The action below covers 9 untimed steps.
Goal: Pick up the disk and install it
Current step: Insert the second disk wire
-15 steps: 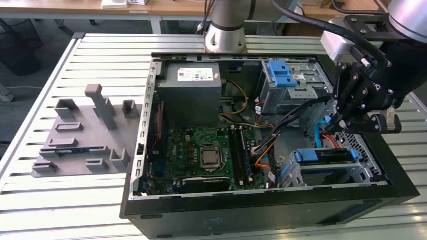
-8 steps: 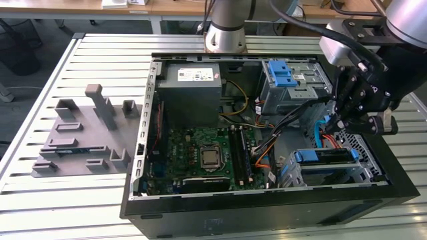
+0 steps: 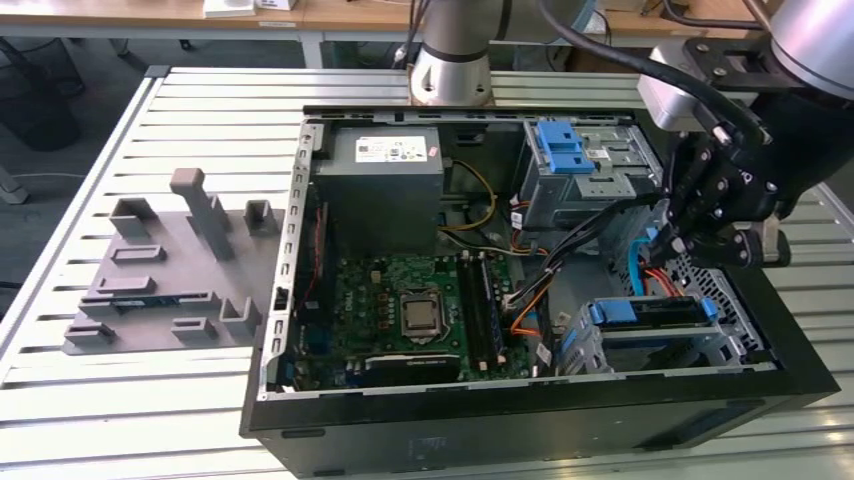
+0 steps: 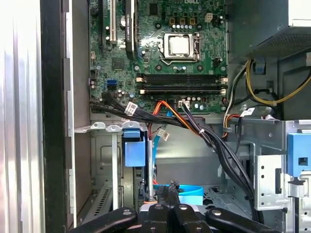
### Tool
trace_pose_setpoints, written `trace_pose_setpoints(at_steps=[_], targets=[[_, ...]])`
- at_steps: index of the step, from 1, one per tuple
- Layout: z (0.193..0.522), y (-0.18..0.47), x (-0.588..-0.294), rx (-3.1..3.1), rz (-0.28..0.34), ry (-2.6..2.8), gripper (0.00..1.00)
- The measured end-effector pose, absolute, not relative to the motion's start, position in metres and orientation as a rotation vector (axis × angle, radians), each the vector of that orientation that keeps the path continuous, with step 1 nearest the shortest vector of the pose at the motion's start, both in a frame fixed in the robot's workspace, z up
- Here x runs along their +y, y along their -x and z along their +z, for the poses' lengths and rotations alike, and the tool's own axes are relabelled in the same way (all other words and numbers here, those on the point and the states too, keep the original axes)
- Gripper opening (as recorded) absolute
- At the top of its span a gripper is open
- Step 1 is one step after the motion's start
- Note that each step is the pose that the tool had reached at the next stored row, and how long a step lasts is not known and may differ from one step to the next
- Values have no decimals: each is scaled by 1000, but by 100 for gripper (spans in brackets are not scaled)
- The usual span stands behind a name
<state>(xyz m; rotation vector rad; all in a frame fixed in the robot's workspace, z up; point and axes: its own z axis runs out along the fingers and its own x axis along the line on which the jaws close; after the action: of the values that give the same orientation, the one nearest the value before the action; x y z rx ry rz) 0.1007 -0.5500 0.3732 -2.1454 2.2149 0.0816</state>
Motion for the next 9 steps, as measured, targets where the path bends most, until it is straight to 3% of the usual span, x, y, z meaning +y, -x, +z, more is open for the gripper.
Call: trace_pose_setpoints(at_steps=[9], targets=[[377, -101, -545, 2215, 81, 2146, 11]])
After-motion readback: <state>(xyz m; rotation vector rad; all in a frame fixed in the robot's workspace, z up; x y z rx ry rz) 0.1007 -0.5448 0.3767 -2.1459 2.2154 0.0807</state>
